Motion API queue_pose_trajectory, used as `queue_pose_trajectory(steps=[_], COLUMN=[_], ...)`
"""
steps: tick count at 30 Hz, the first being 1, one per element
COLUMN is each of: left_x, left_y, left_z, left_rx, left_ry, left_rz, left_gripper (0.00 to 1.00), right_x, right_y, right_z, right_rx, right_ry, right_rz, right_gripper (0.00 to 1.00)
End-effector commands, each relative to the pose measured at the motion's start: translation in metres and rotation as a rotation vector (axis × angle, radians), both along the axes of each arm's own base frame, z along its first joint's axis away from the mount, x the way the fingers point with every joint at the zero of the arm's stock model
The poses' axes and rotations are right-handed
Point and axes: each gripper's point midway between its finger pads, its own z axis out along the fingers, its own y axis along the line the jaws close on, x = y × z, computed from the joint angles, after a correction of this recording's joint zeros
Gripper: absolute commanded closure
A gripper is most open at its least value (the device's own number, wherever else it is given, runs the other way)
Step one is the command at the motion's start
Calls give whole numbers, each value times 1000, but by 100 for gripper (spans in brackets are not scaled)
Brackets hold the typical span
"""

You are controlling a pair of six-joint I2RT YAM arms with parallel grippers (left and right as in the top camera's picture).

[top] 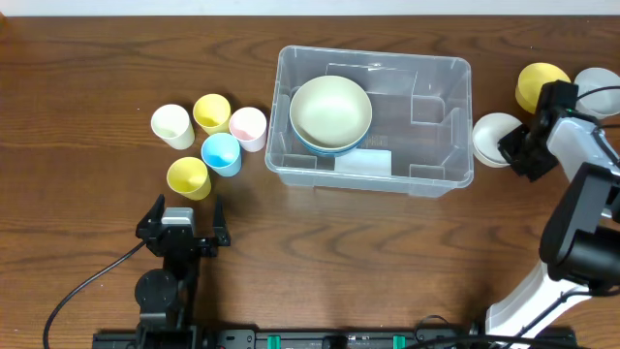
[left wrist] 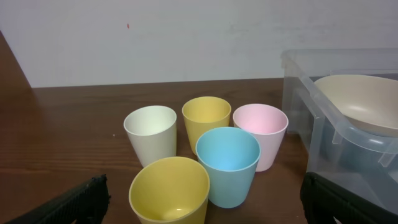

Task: Pack container
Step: 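Grasp the small white bowl's rim with the right gripper and lift, then carry the small white bowl into the bin's right side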

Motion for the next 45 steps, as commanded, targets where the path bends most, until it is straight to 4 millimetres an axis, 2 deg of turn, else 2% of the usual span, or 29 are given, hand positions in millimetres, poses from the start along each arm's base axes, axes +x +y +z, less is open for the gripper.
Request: queue_pose_trajectory(steps=[1, 7, 10, 14, 15, 18, 20, 24, 30, 37, 43, 45], left_x=[-1, -1, -1, -1, -1, -1, -1, -1, -1, -1, -1, -1], left_y=[-1, -1, -1, -1, -1, -1, -1, -1, -1, -1, -1, -1], left_z=[-15, -15, -15, -15, -15, -15, -15, -15, -15, -15, -15, -15], left_rx=[13, 13, 13, 13, 13, 13, 12, 13, 13, 13, 13, 13], left_ry=[46, 46, 46, 46, 46, 46, 46, 46, 46, 46, 46, 46], left_rz=[-12, -12, -12, -12, -12, -12, -12, -12, -12, -12, -12, -12], left_gripper=[2, 2, 2, 2, 2, 2, 2, 2, 2, 2, 2, 2], right_x=[9, 7, 7, 12, 12, 14, 18, 29, 56, 70, 71, 71], right_y=[-13, -10, 5, 56, 67, 101, 123, 154, 182, 191, 199, 199], right_z=[51, 125, 167, 237, 248, 273, 279, 264, 200, 125, 81, 71], right_rx=[-55, -103, -87, -41, -45, -64, -66, -95, -101, -48, 4, 5], right_ry=[-115, -276, -395, -622, -655, -736, -759, -725, -582, -425, -334, -312], right_rz=[-34, -30, 7, 181, 209, 307, 359, 419, 475, 463, 483, 483], right_gripper=[99, 99, 99, 99, 99, 99, 99, 99, 99, 98, 96, 96])
